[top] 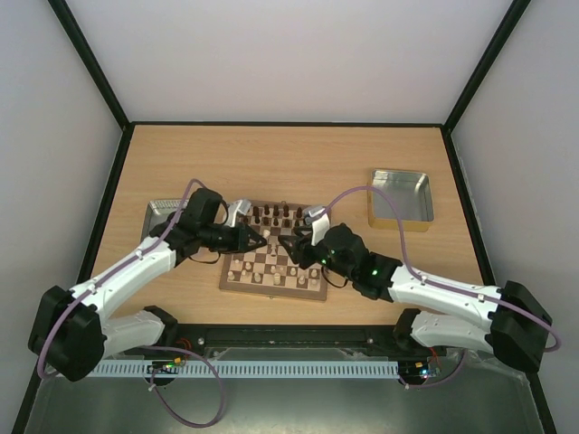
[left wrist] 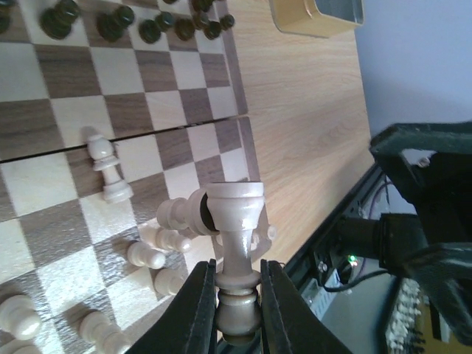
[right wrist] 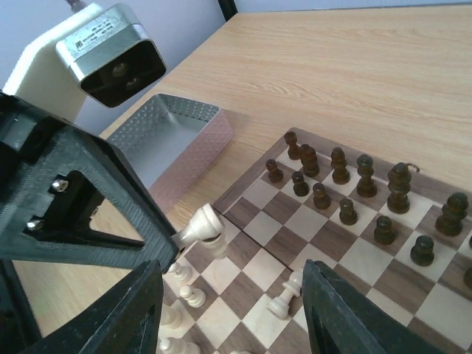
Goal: Set up the chess pieces on the board
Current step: Place the chess piece on the chessboard.
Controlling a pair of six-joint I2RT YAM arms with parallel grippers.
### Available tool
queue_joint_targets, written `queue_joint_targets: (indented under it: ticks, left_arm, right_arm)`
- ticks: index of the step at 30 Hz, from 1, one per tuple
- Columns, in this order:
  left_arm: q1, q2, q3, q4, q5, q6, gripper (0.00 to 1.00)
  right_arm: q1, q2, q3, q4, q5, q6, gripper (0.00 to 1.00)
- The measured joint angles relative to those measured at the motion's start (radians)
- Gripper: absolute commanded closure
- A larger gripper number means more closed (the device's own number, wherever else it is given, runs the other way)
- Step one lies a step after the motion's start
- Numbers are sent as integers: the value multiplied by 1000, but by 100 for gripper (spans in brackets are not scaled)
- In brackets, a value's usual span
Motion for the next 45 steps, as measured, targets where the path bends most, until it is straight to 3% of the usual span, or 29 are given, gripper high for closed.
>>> queue_joint_targets:
  ticks: [9, 17, 24, 30, 40, 45]
  left_arm:
    - [-7, 65, 25, 29, 152, 42, 97]
    - [-18, 77, 52, 135, 244, -6, 97]
    - [-64, 79, 53, 226, 269, -74, 96]
    - [-86, 81, 52, 257, 263, -102, 96]
    - [-87, 81, 52, 270, 245, -116, 97]
    - [-88, 81, 53, 280, 235, -116, 97]
  right_arm:
    - [-69, 51, -81, 158, -108, -163, 52]
    - [-71, 42, -242, 344, -164, -240, 47]
    - [-71, 111, -207, 432, -154, -280, 47]
    - [-71, 146, -182, 484, -116, -286, 57]
    - [-72, 67, -253, 567, -107, -255, 87]
    - [-71, 31, -269, 562, -114, -244, 97]
